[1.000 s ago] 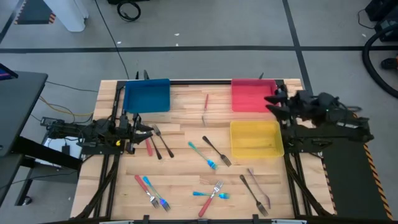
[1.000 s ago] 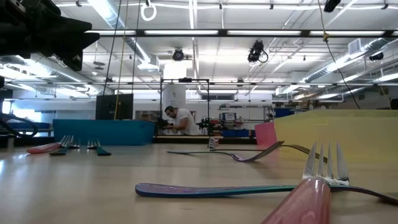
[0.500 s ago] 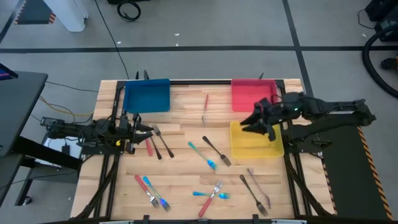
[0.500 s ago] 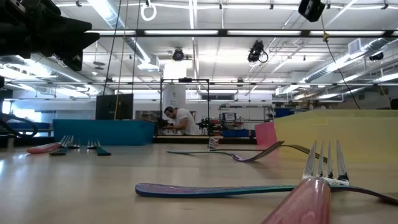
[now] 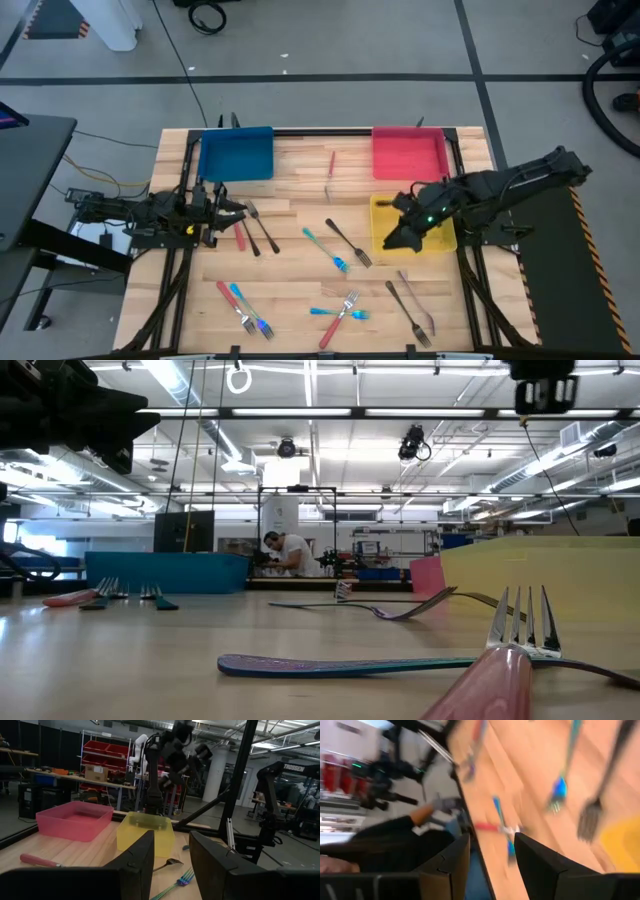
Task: Sort silverware by color (type)
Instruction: Put the bottom right blue fork into the yellow bin
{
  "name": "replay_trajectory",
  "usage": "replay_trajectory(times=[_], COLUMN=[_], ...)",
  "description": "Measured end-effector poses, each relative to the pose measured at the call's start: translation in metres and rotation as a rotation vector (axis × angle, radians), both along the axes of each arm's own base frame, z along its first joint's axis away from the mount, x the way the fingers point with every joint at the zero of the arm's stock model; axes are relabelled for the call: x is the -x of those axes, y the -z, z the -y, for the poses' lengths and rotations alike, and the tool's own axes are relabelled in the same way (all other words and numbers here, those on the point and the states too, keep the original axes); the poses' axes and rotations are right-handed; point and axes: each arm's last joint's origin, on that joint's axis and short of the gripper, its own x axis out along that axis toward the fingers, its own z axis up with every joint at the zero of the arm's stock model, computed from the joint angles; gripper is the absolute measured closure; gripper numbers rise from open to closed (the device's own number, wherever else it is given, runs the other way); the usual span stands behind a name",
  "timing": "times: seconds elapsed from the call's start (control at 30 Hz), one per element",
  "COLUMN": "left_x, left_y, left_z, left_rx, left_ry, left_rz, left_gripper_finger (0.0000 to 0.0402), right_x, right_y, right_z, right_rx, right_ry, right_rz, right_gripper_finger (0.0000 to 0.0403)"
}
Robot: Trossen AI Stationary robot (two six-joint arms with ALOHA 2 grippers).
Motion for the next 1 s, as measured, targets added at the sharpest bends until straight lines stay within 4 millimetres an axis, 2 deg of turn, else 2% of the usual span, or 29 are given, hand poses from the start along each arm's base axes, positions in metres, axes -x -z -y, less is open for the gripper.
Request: replay_trajectory(times=[0.37,0.6,1.0], left_x=[0.0,0.0,0.0], left_y=[0.0,0.0,0.0], left_z=[0.0,0.0,0.0], left_rx=[0.0,0.0,0.0], left_ry=[0.0,0.0,0.0], left_rz=[0.0,0.0,0.0], left_gripper_finger=[0.0278,0.0278,0.0278], right_x=[0.004,0.002,-0.001], right_y=[0.041,0.057,0.097], right_z=[-0.028,-0.05,-0.087], right_rx=[-0.013,-0.002,0.049], right_ry=[0.113,0.14,0.122], right_rz=[-0.444,-0.548,-0.759], right_gripper_finger=[0.0239,0.0239,0.0239])
